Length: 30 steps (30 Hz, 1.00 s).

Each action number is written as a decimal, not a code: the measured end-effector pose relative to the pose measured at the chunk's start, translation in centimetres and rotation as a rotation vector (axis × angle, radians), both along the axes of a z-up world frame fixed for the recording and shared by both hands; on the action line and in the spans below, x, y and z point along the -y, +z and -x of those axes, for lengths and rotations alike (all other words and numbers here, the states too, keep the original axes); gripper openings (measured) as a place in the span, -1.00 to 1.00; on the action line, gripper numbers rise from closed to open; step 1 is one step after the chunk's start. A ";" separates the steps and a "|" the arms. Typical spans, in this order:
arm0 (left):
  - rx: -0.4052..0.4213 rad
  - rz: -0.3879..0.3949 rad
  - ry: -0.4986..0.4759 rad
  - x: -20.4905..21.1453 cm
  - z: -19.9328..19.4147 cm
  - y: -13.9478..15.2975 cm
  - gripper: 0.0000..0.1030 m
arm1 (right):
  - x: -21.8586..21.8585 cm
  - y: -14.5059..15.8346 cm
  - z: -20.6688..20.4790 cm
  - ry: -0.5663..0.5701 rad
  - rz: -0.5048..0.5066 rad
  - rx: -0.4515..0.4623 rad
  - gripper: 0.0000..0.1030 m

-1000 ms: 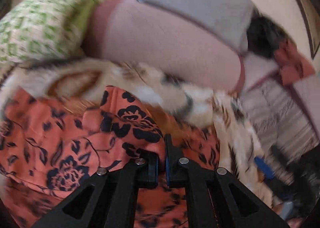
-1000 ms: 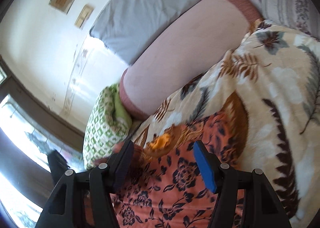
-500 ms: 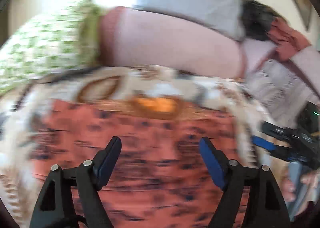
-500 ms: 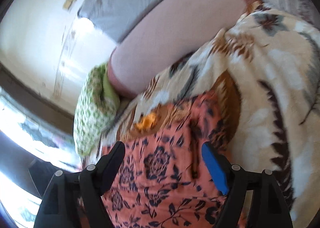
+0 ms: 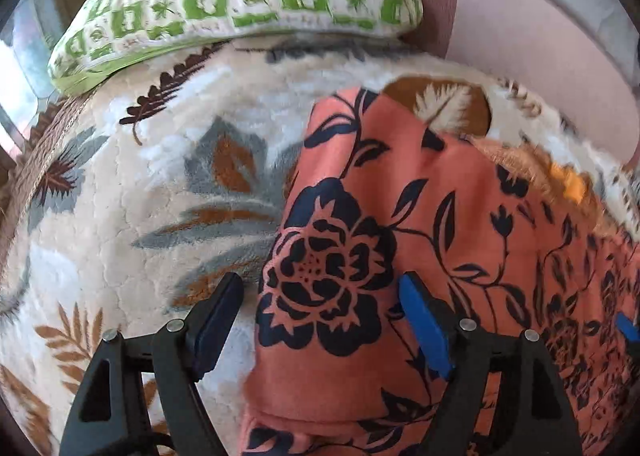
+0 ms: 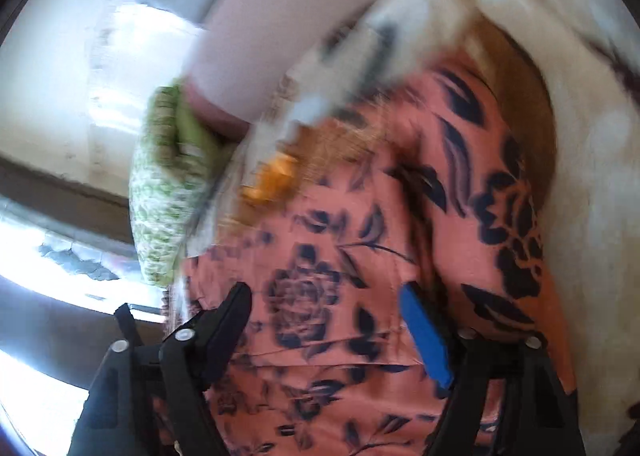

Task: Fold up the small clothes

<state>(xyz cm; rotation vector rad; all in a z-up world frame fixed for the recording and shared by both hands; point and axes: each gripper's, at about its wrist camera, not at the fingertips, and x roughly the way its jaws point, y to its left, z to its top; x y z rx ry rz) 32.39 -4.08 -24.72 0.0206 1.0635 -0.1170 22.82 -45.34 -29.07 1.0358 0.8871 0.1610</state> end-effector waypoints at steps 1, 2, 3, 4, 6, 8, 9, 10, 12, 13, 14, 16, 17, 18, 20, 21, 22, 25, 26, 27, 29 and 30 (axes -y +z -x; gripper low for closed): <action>-0.022 0.012 -0.005 -0.2 0.0 0.4 0.56 | 0.1 0.3 0.2 -0.005 0.000 0.014 0.47; -0.039 0.021 -0.009 -0.4 0.0 0.6 0.56 | 0.0 0.7 0.2 0.001 0.008 0.005 0.47; -0.041 0.022 -0.016 -0.7 0.5 1.4 0.56 | -0.1 1.4 0.5 0.011 0.026 0.000 0.50; -0.024 0.020 -0.034 -0.9 1.4 2.3 0.56 | -0.2 2.2 0.8 0.018 0.036 0.013 0.50; 0.021 0.012 -0.089 -1.5 3.9 4.5 0.56 | -0.4 3.9 2.1 0.043 0.057 0.061 0.50; 0.040 0.017 -0.114 -2.7 6.4 5.5 0.56 | -0.6 5.3 3.5 0.069 0.085 0.088 0.50; 0.046 0.028 -0.121 -3.7 8.0 6.1 0.56 | -0.6 5.9 4.5 0.073 0.100 0.099 0.50; 0.045 0.039 -0.124 -4.7 9.4 6.5 0.56 | -0.7 6.3 5.6 0.070 0.111 0.108 0.50; 0.028 0.039 -0.119 -6.8 12.2 6.9 0.56 | -0.9 6.9 7.4 0.057 0.120 0.118 0.50; 0.025 0.034 -0.108 -8.0 13.5 7.0 0.56 | -1.1 7.1 8.5 0.056 0.119 0.122 0.50; 0.027 0.029 -0.092 -9.3 15.0 7.2 0.56 | -1.3 7.1 9.5 0.057 0.119 0.123 0.50; -0.001 0.033 -0.076 -11.2 17.1 6.8 0.56 | -1.6 6.9 12.4 0.058 0.115 0.119 0.50; -0.021 0.044 -0.074 -11.8 18.3 6.7 0.56 | -1.7 6.7 13.6 0.062 0.108 0.113 0.50; -0.037 0.065 -0.070 -12.6 19.5 6.6 0.56 | -2.0 6.4 15.3 0.065 0.102 0.102 0.50; -0.068 0.122 -0.080 -13.6 21.3 6.2 0.56 | -2.3 6.1 19.1 0.060 0.116 0.076 0.50; -0.084 0.141 -0.095 -13.7 21.9 5.8 0.56 | -2.3 6.1 20.5 0.056 0.126 0.066 0.50; -0.089 0.148 -0.103 -13.8 22.3 5.8 0.56 | -2.3 6.0 22.2 0.051 0.135 0.048 0.50; -0.102 0.154 -0.131 -13.4 23.4 4.8 0.56 | -1.9 5.5 26.3 0.022 0.136 -0.011 0.50; -0.119 0.160 -0.149 -13.2 23.8 4.3 0.55 | -1.8 5.3 27.1 0.016 0.138 -0.030 0.50; -0.126 0.161 -0.156 -13.1 24.0 4.0 0.49 | -1.7 5.2 28.1 0.010 0.140 -0.053 0.50; -0.143 0.159 -0.172 -12.8 24.8 3.1 0.36 | -1.2 4.9 29.6 -0.016 0.136 -0.081 0.50; -0.157 0.162 -0.185 -12.6 25.1 2.7 0.19 | -0.8 4.9 30.3 -0.027 0.126 -0.091 0.50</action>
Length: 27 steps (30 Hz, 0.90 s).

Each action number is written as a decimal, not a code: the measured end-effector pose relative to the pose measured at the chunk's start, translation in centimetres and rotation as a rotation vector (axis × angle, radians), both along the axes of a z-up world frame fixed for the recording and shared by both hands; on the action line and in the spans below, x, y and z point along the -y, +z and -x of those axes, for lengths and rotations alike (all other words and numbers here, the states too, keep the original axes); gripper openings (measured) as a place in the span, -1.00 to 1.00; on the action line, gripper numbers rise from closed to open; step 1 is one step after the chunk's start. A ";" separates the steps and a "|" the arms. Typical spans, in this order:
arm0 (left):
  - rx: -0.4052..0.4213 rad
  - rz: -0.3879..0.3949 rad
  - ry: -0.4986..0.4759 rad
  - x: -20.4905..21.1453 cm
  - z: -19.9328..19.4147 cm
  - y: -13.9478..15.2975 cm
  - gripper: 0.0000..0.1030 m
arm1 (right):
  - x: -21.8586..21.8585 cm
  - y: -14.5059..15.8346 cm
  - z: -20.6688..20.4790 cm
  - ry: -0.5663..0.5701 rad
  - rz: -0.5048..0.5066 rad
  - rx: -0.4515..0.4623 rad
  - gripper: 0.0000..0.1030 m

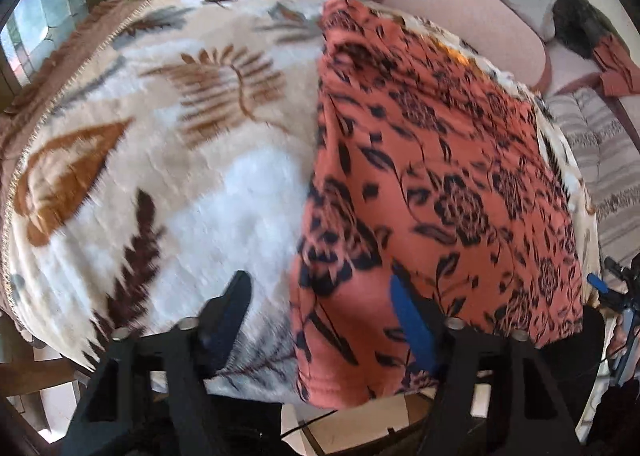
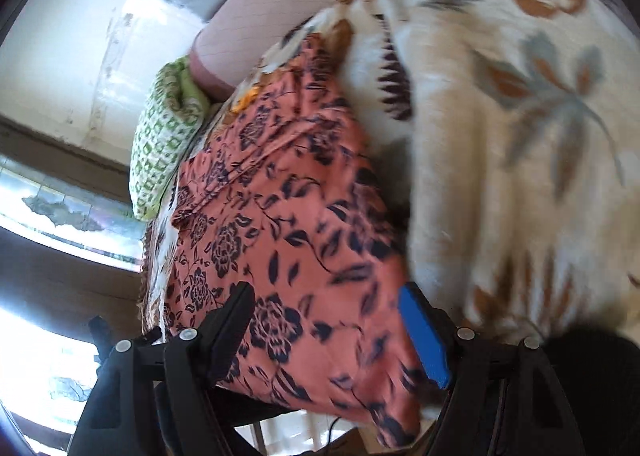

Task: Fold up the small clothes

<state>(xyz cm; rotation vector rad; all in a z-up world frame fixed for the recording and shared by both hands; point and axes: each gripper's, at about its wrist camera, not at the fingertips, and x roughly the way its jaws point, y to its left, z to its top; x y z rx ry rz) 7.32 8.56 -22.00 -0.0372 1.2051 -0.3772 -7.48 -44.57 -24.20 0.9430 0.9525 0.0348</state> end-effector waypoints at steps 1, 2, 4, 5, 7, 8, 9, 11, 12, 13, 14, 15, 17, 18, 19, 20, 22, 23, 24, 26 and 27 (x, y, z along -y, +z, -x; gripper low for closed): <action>-0.017 0.011 -0.016 0.2 0.3 -0.4 0.01 | 0.3 0.0 0.6 -0.009 -0.006 -0.007 0.50; -0.034 0.021 -0.033 0.3 0.6 -1.0 -0.09 | 0.4 0.1 1.1 -0.018 -0.004 -0.019 0.50; -0.053 0.010 -0.058 0.7 1.1 -1.7 -0.31 | 0.6 0.0 1.7 -0.023 0.004 -0.039 0.50; -0.054 -0.004 -0.066 0.9 1.3 -2.0 -0.34 | 0.6 -0.2 2.0 -0.022 0.002 -0.051 0.50; -0.043 -0.003 -0.069 0.9 1.5 -2.2 -0.35 | 0.6 -0.5 2.4 -0.025 -0.008 -0.063 0.50; -0.048 0.005 -0.065 0.9 1.5 -2.2 -0.35 | 0.6 -0.7 2.6 -0.030 -0.009 -0.069 0.50; -0.057 0.017 -0.058 0.7 1.4 -2.2 -0.32 | 0.6 -1.1 2.7 -0.036 -0.010 -0.079 0.50; -0.086 0.050 -0.061 0.5 1.2 -2.4 -0.09 | 0.5 -1.8 2.6 -0.042 -0.013 -0.111 0.50; -0.088 0.058 -0.065 0.6 1.2 -2.4 -0.04 | 0.4 -2.2 2.5 -0.037 -0.016 -0.130 0.50; -0.085 0.053 -0.067 0.7 1.1 -2.4 -0.04 | 0.2 -2.6 2.4 -0.032 -0.022 -0.145 0.50; -0.078 0.045 -0.074 0.9 1.2 -2.4 -0.05 | 0.1 -3.0 2.4 -0.043 -0.024 -0.166 0.50; -0.067 0.033 -0.087 1.2 1.3 -2.4 -0.07 | -0.3 -3.4 2.3 -0.030 -0.037 -0.177 0.50; -0.046 0.019 -0.110 1.6 1.4 -2.3 -0.46 | -1.3 -4.2 2.0 0.009 -0.038 -0.219 0.50; -0.041 0.018 -0.118 1.7 1.5 -2.3 -0.68 | -2.0 -4.5 1.9 0.034 -0.018 -0.239 0.44; -0.040 0.025 -0.121 1.8 1.4 -2.3 -0.83 | -2.7 -4.6 1.7 0.054 0.005 -0.251 0.10; -0.044 0.040 -0.123 1.7 1.3 -2.3 -0.84 | -3.5 -4.7 1.5 0.087 0.043 -0.280 -0.10; -0.042 0.049 -0.137 1.6 1.2 -2.0 -0.87 | -4.7 -4.1 1.0 0.090 0.169 -0.358 -0.64; -0.039 0.066 -0.153 1.5 1.2 -1.7 -0.88 | -5.0 -3.4 0.9 0.115 0.185 -0.346 -0.78; -0.040 0.103 -0.165 1.4 1.1 -1.2 -0.88 | -5.0 -2.6 0.8 0.129 0.157 -0.316 -0.85; -0.046 0.174 -0.171 0.9 0.5 0.0 -0.88 | -4.5 -0.3 0.6 0.137 0.132 -0.243 -0.85; -0.041 0.206 -0.173 0.7 0.1 0.9 -0.88 | -4.1 0.8 0.5 0.134 0.121 -0.203 -0.85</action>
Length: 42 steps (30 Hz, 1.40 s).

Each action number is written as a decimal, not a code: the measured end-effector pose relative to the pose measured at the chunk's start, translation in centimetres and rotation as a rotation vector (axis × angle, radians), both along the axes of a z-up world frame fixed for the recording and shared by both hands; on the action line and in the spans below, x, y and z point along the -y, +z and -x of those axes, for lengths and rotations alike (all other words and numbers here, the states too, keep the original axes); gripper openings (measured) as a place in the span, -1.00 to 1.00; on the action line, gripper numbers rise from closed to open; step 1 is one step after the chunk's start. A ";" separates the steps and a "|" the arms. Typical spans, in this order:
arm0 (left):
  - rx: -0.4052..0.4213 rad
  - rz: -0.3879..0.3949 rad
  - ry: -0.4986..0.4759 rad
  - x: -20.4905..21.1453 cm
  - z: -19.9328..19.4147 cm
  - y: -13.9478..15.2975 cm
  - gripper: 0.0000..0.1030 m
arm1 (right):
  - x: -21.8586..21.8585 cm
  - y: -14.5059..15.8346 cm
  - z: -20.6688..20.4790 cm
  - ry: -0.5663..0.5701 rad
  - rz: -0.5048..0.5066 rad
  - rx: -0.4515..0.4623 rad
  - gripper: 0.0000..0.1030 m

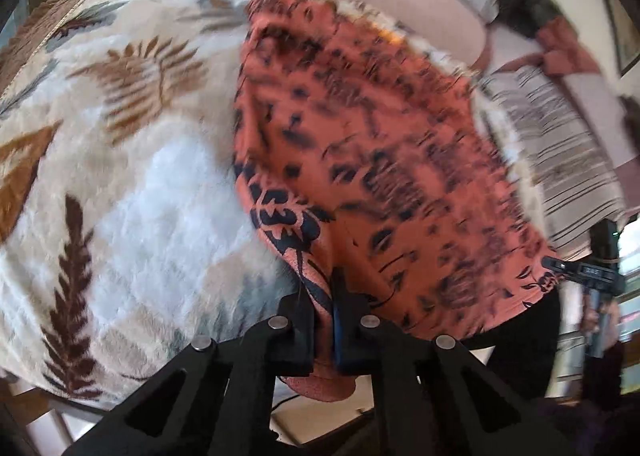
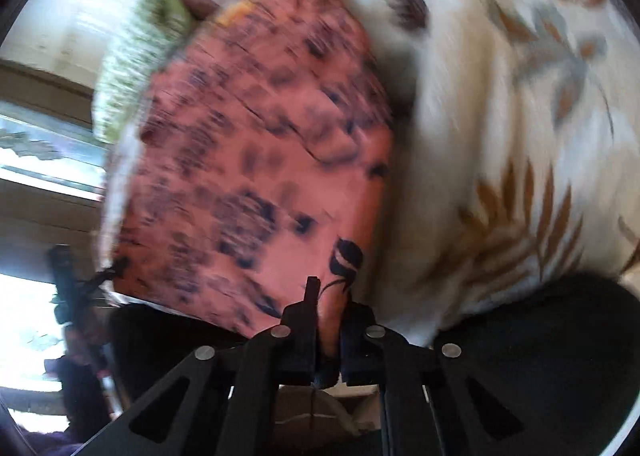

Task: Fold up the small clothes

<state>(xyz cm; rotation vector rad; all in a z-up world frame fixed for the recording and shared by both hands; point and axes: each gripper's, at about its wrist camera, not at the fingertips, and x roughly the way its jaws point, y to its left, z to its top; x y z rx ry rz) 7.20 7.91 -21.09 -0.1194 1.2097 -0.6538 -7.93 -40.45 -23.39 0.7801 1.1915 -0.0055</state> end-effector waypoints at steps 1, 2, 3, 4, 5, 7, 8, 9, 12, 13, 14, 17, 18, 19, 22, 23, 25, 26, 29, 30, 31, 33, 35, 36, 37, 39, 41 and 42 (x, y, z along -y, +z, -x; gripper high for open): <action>0.007 0.029 0.000 -0.2 -0.5 1.1 -0.88 | 0.7 1.3 -0.3 -0.008 -0.026 0.052 -0.85; 0.014 0.050 0.001 -0.3 -1.0 1.9 -0.88 | 1.3 2.4 -0.6 -0.016 -0.046 0.092 -0.85; 0.021 0.081 0.003 -0.5 -1.8 3.1 -0.88 | 2.0 3.5 -1.1 -0.024 -0.057 0.134 -0.85; 0.030 0.108 0.006 -0.5 -2.7 4.2 -0.88 | 2.7 4.7 -1.8 -0.032 -0.063 0.179 -0.85; 0.037 0.127 0.009 -0.4 -3.6 5.1 -0.88 | 3.0 5.7 -2.8 -0.041 -0.070 0.212 -0.85; 0.055 0.157 0.017 0.0 -6.0 6.9 -0.88 | 4.6 7.3 -4.9 -0.064 -0.090 0.280 -0.85; 0.062 0.170 0.023 0.2 -7.5 7.8 -0.88 | 5.7 8.0 -6.4 -0.081 -0.095 0.313 -0.85; 0.069 0.176 0.031 0.9 -9.3 8.5 -0.88 | 6.2 8.6 -7.8 -0.095 -0.094 0.339 -0.85; 0.078 0.170 0.053 2.8 -15.3 9.6 -0.88 | 9.2 9.4 -13.2 -0.151 -0.090 0.398 -0.85; 0.066 0.172 0.067 3.6 -17.9 9.6 -0.88 | 10.5 9.2 -15.4 -0.175 -0.096 0.409 -0.85; 0.059 0.173 0.076 3.7 -19.7 9.6 -0.88 | 11.4 9.1 -17.1 -0.192 -0.097 0.416 -0.85; 0.031 0.164 0.119 6.3 -26.9 8.2 -0.87 | 14.6 7.5 -23.2 -0.275 -0.089 0.416 -0.85; 0.007 0.163 0.148 7.1 -29.3 6.9 -0.85 | 16.3 6.2 -25.3 -0.315 -0.113 0.397 -0.85; -0.019 0.154 0.183 7.9 -31.7 5.2 -0.82 | 17.3 4.9 -27.0 -0.348 -0.139 0.375 -0.83; -0.086 0.044 0.286 9.0 -35.6 -0.2 -0.67 | 19.8 -0.7 -31.9 -0.443 -0.205 0.279 -0.75; -0.104 0.030 0.314 8.8 -36.1 -1.8 -0.67 | 20.1 -2.2 -32.8 -0.465 -0.216 0.241 -0.72; -0.096 0.124 0.348 7.7 -35.6 -2.8 -0.66 | 20.4 -5.0 -33.7 -0.512 -0.220 0.176 -0.59; -0.076 0.169 0.366 6.8 -35.0 -2.5 -0.65 | 20.6 -5.8 -33.7 -0.517 -0.236 0.174 -0.57; 0.079 0.208 0.459 3.7 -32.2 0.1 -0.15 | 21.1 -5.7 -32.2 -0.544 -0.243 0.239 -0.41; 0.161 0.241 0.501 2.1 -30.5 1.7 -0.03 | 21.4 -5.1 -31.3 -0.570 -0.224 0.266 0.00; 0.200 0.248 0.528 1.3 -29.3 2.6 0.16 | 21.7 -4.5 -30.4 -0.600 -0.217 0.301 0.50; 0.241 0.184 0.558 0.7 -26.3 3.9 0.28 | 21.6 -2.2 -27.8 -0.690 -0.182 0.396 0.57; 0.230 0.144 0.506 1.6 -23.1 4.1 0.28 | 20.3 0.3 -27.3 -0.628 -0.079 0.395 0.57; 0.228 0.147 0.468 2.4 -21.4 3.8 0.28 | 19.0 1.5 -27.8 -0.552 -0.027 0.376 0.56; 0.231 0.142 0.433 3.6 -20.0 3.4 0.28 | 17.2 2.3 -28.5 -0.472 0.022 0.365 0.53; 0.252 0.120 0.379 6.0 -17.9 2.2 0.28 | 11.1 3.5 -30.7 -0.258 0.143 0.314 0.46; 0.251 0.115 0.334 8.1 -17.3 0.7 0.28 | 4.9 3.0 -32.8 -0.061 0.209 0.257 0.28; 0.227 0.105 0.305 9.1 -17.6 -0.3 0.28 | 1.4 2.1 -34.3 0.021 0.208 0.214 0.24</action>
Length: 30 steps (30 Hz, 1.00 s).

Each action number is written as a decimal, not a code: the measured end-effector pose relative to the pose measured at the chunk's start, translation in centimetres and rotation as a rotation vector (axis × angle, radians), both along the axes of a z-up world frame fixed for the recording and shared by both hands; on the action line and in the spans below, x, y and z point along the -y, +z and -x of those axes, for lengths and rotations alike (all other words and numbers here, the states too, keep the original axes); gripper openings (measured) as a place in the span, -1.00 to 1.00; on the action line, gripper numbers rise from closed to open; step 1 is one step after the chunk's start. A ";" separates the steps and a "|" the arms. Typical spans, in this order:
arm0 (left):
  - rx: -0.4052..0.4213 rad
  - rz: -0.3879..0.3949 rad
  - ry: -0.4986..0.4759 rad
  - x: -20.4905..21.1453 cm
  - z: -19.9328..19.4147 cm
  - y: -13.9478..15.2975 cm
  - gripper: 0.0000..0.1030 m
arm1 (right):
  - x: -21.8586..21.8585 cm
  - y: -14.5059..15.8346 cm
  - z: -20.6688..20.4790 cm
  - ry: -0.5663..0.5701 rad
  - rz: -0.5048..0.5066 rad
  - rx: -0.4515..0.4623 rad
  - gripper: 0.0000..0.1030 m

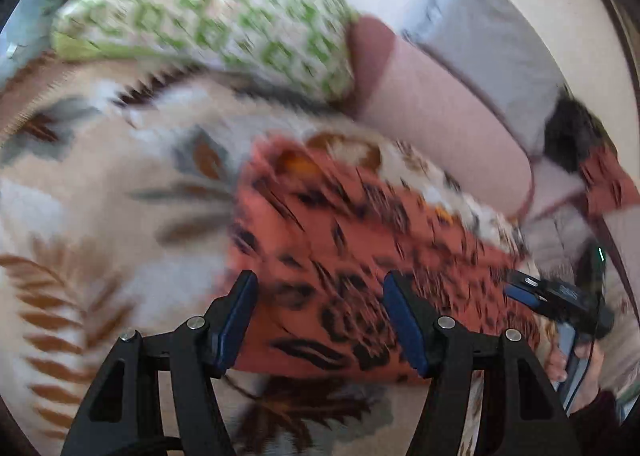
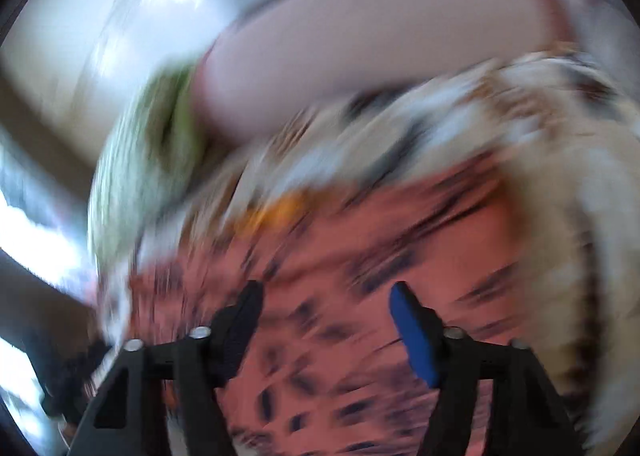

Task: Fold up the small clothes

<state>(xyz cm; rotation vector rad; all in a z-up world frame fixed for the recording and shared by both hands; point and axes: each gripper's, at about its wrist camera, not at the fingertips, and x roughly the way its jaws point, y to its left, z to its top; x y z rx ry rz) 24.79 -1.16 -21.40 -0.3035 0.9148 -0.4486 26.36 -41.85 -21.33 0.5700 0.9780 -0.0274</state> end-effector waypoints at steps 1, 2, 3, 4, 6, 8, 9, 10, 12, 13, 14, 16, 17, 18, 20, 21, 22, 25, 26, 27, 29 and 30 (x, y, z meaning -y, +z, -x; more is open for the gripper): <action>-0.007 -0.044 -0.019 0.8 -0.2 -0.7 0.28 | -2.5 -0.8 -1.3 0.046 0.010 -0.036 0.24; 0.013 -0.083 -0.033 1.3 -0.2 -0.9 0.28 | -4.7 -1.5 -2.6 0.082 0.043 -0.059 0.24; 0.046 -0.128 -0.055 1.6 -0.2 -1.2 0.28 | -6.2 -2.2 -3.8 0.108 0.087 -0.075 0.24; 0.047 -0.128 -0.062 1.6 -0.3 -1.5 0.28 | -8.0 -3.0 -6.0 0.131 0.159 -0.097 0.24; 0.050 -0.094 -0.078 1.2 -0.5 -1.5 0.28 | -9.3 -3.5 -10.4 0.123 0.299 -0.099 0.24; 0.068 -0.073 -0.090 0.7 -0.8 -1.5 0.28 | -8.4 -2.6 -15.0 0.070 0.335 -0.072 0.24; 0.061 -0.053 -0.085 0.4 -1.0 -1.5 0.28 | -7.3 -1.3 -17.1 0.008 0.320 -0.033 0.24; 0.056 -0.038 -0.079 0.3 -1.2 -1.3 0.28 | -6.2 0.6 -18.3 -0.072 0.303 0.026 0.24; 0.037 -0.009 -0.067 0.2 -1.3 -0.9 0.28 | -5.3 4.2 -18.7 -0.147 0.238 0.122 0.24; 0.028 0.001 -0.064 0.1 -1.6 -0.8 0.28 | -6.3 4.9 -18.9 -0.115 0.208 0.146 0.24; 0.016 0.014 -0.059 -0.1 -1.8 -0.8 0.28 | -7.8 5.5 -18.5 -0.048 0.191 0.145 0.24; -0.005 0.053 -0.040 -0.5 -2.1 -1.0 0.28 | -11.8 4.6 -17.4 0.105 0.169 0.101 0.24; -0.011 0.064 -0.036 -0.7 -2.2 -1.0 0.28 | -13.9 3.6 -16.8 0.184 0.147 0.080 0.24; -0.015 0.067 -0.034 -0.9 -2.0 -1.0 0.28 | -16.0 2.6 -16.2 0.240 0.140 0.062 0.25; -0.014 0.056 -0.042 -1.0 -1.7 -1.1 0.28 | -19.2 0.2 -16.0 0.296 0.140 0.023 0.25; -0.010 0.050 -0.048 -1.1 -1.6 -1.1 0.28 | -20.5 -1.8 -16.7 0.300 0.132 -0.042 0.25; -0.009 0.035 -0.056 -1.1 -1.5 -1.2 0.28 | -21.0 -3.2 -17.3 0.285 0.132 -0.081 0.25; -0.017 0.030 -0.059 -1.1 -1.5 -1.2 0.28 | -19.9 -2.2 -16.0 0.224 0.094 -0.020 0.24; -0.018 0.034 -0.052 -1.2 -1.5 -1.1 0.28 | -18.6 -1.1 -14.3 0.204 0.059 -0.010 0.24; -0.017 0.039 -0.042 -1.3 -1.4 -0.9 0.28 | -17.5 -0.3 -12.4 0.190 0.043 0.013 0.25; -0.002 0.042 -0.025 -1.4 -1.2 -0.4 0.28 | -14.3 0.9 -8.1 0.155 0.059 0.042 0.25; 0.018 0.024 -0.018 -1.3 -1.0 -0.2 0.28 | -12.5 1.4 -5.1 0.117 0.086 0.044 0.25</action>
